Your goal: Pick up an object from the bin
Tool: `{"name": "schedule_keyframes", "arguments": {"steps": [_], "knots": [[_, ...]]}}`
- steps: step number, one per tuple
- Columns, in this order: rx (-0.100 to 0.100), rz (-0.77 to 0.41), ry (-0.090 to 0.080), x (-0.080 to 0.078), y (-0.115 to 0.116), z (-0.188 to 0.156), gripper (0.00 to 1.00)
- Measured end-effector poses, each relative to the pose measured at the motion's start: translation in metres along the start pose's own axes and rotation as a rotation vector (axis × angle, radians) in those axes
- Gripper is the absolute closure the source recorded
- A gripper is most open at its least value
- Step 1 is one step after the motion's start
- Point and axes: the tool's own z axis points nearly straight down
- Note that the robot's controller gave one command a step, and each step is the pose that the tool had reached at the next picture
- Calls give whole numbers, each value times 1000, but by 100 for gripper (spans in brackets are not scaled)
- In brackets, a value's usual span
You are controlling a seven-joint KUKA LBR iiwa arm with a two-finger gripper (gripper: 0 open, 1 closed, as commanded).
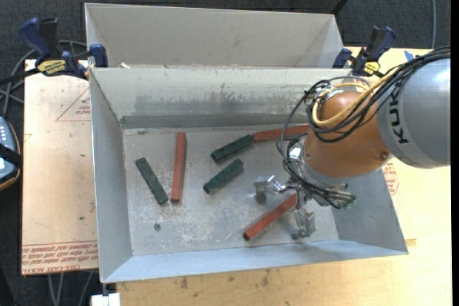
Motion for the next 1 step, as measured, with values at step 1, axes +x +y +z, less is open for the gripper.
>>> {"name": "schedule_keyframes", "arguments": {"steps": [1], "knots": [[0,0,0,0,0,0,100]]}}
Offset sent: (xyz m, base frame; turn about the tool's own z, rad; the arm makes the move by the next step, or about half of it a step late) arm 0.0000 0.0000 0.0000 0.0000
